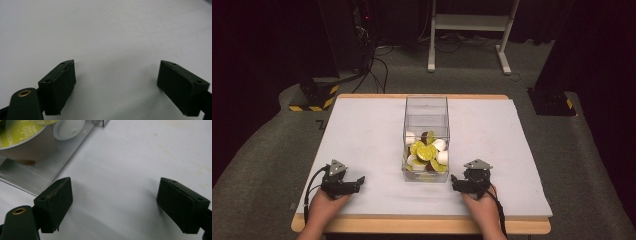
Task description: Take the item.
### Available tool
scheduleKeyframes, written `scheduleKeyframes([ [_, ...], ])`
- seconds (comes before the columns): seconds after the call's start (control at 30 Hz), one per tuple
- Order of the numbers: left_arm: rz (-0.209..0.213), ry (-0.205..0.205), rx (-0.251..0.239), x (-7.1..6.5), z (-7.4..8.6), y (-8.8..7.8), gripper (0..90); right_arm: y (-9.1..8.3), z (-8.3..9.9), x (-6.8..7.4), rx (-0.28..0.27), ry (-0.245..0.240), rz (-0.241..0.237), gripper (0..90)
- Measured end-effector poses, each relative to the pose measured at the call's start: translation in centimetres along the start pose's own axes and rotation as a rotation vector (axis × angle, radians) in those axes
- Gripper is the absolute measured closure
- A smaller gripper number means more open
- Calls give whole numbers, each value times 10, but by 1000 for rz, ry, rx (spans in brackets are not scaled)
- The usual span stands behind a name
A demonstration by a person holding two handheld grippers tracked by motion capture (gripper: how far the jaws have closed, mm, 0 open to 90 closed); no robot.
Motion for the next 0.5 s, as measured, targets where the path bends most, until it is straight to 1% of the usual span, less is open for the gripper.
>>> scheduleKeyframes([
  [0.1, 0, -1, 1, 0, 0, 0, 153, 0, 0, 0, -1, -2, 0, 135],
  [0.13, 0, 8, 7, 1, 1, 0, 152, 0, 0, 0, 0, -4, 0, 135],
  [0.2, -1, 0, 0, 0, 0, 0, 153, 0, 0, 0, 0, -4, 0, 135],
  [0.5, -1, 3, 1, 0, 0, 0, 153, 0, 0, 0, -1, -3, 1, 136],
])
Point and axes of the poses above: each handheld gripper's, and its own axes: y roughly forward along the jaws, z roughly out of its underside, x roughly to its left, the point moved 10 cm from there along y, roughly forward along the jaws, and after that the axes turned 7 degrees about -z, right-handed, at the moved point
